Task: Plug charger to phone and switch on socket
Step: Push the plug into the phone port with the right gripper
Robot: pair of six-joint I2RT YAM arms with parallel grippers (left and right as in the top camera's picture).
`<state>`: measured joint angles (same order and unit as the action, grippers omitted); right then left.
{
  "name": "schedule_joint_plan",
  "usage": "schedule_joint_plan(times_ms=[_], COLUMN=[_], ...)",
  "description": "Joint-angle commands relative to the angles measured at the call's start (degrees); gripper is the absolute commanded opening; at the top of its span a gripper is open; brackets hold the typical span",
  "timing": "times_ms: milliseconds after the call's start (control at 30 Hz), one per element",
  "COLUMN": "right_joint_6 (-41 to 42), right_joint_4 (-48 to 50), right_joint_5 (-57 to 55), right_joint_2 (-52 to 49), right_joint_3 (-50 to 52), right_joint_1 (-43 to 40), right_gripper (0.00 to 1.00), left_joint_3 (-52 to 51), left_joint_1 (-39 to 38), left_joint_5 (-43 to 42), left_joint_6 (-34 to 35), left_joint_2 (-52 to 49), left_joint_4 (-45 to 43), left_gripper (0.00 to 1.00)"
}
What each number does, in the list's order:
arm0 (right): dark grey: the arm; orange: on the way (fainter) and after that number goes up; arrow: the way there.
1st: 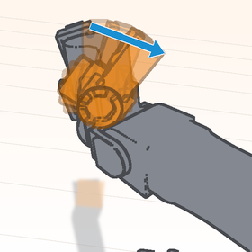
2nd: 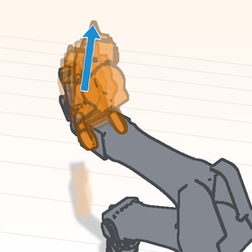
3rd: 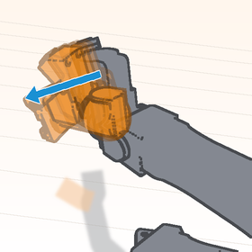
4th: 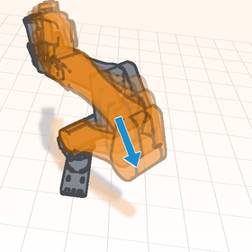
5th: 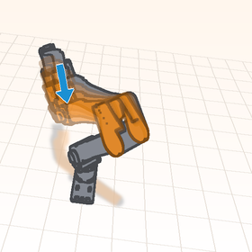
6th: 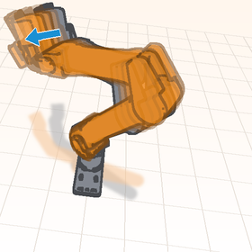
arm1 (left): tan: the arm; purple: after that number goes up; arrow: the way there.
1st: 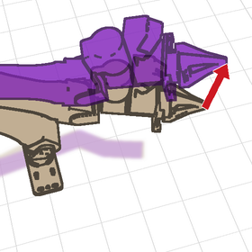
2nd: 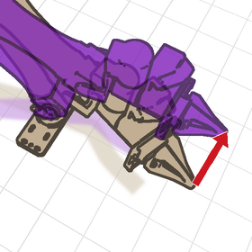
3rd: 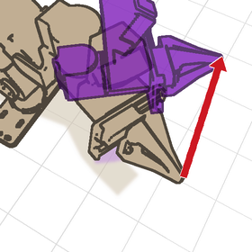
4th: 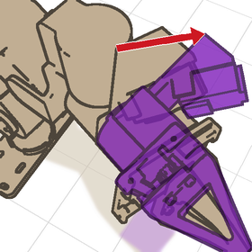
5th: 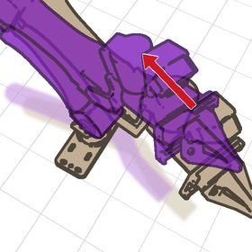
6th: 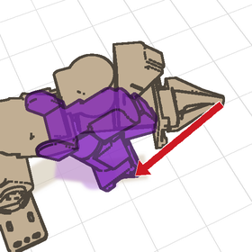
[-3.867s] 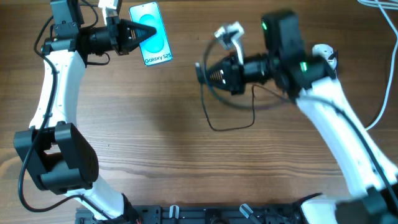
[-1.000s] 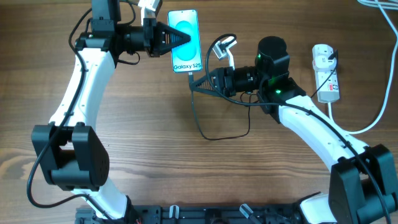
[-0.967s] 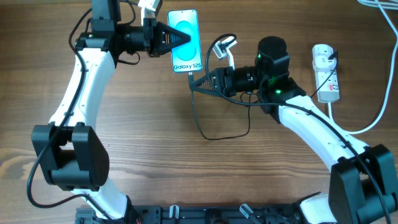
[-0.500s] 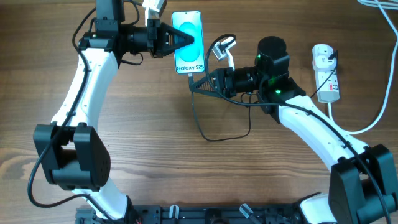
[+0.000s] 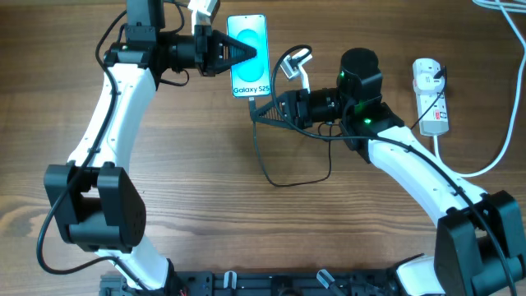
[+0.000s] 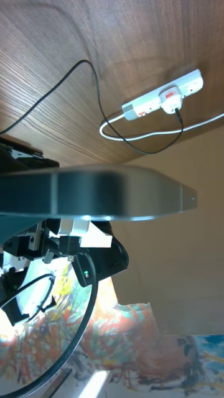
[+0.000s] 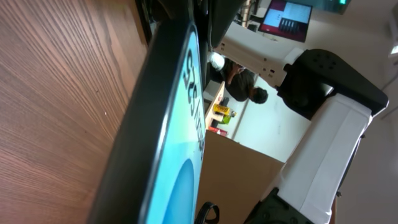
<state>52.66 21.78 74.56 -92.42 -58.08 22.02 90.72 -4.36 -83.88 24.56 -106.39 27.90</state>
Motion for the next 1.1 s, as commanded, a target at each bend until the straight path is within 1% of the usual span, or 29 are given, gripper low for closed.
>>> schedule_joint_plan(times_ms=[0,533,767,933,1067], right_joint_6=[-0.4,-1.5,-1.1,-1.0,-1.0], right_joint_4=[-0.2,-0.4,-0.3,-0.3,-0.3], right_joint_5=[-0.1,-0.5,-3.0,-5.1,-6.3], right_joint_2=[-0.9,-1.0,-1.0,-1.0,-1.0], right_joint_3=[0.5,0.5,0.5,0.5,0.5], right_joint_1=[-0.3,-2.4,-2.3,-2.3,-2.3], right_gripper=[0.04,0.04,0.04,0.05,0.04], left_joint_3=[0.7,0.7,0.7,0.7,0.7], left_joint_1=[-0.3,-0.3,-0.4,-1.9,-2.8], left_joint_5=[-1.8,-1.8,-1.8,-1.8,-1.8], left_joint_6=[0.4,0.3,0.4,0.4,1.7], left_joint_2=[1.3,1.3,1.3,1.3,1.3], left_joint_4=[-0.3,-0.3,-0.3,0.0,0.0], left_gripper=[0.04,0.04,0.04,0.04,0.04])
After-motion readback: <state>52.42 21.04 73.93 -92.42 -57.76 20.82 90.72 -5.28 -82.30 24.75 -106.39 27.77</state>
